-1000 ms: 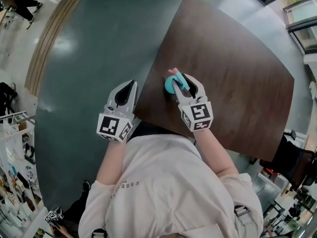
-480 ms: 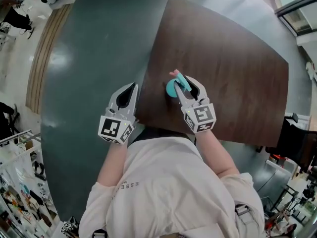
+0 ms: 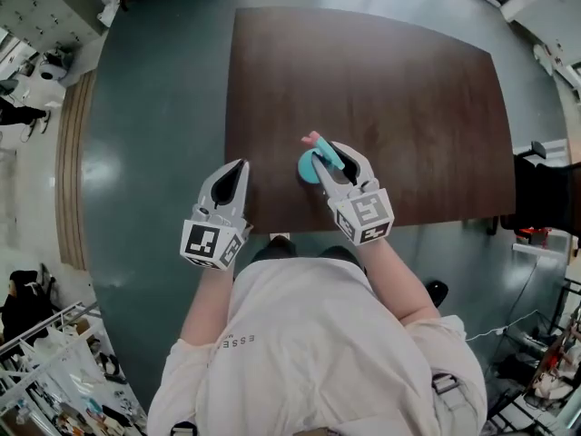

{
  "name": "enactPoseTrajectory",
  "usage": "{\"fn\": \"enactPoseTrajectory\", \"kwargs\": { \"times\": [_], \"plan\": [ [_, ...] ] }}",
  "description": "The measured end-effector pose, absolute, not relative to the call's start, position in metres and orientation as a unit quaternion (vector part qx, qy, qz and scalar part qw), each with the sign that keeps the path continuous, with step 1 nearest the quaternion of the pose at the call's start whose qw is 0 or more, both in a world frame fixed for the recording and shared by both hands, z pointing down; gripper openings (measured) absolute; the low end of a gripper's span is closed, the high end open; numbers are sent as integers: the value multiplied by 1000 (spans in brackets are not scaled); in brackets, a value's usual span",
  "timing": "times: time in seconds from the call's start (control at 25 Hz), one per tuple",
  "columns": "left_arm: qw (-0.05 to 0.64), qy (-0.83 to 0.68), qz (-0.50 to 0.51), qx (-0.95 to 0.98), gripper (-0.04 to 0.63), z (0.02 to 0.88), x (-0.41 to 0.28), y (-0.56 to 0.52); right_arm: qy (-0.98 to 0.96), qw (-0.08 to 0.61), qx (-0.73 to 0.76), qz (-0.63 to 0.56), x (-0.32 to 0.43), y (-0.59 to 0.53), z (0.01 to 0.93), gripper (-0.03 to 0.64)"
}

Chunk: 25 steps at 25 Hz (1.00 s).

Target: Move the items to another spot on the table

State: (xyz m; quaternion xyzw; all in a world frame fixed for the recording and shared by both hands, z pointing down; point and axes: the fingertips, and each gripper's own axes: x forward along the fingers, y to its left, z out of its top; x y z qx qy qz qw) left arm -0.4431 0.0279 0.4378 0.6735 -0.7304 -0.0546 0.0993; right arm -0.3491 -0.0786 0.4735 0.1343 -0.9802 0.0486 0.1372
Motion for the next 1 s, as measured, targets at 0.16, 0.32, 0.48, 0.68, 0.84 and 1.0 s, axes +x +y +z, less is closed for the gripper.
{"fn": "enactPoseTrajectory", "kwargs": {
  "times": [0.16,0.32,0.48,0.68,0.84,1.0],
  "plan": [
    [94,-700,-48,707,9,431,-386,-3,-976,126,170,55,-286,-97,468,132],
    [94,-671,-54,734,9,430,-321,-32,-969,125,204,57,-212,-114,465,132],
    [90,-631,-54,769,9,425,-240,-66,-960,123,245,55,-126,-134,458,132],
    [78,-590,-50,802,9,422,-146,-97,-945,121,297,64,-26,-151,457,132],
    [61,-541,-41,838,9,418,-61,-118,-928,120,348,58,58,-162,454,132],
    [68,-484,-42,872,9,423,13,-134,-902,122,410,62,137,-165,455,132]
  ]
}}
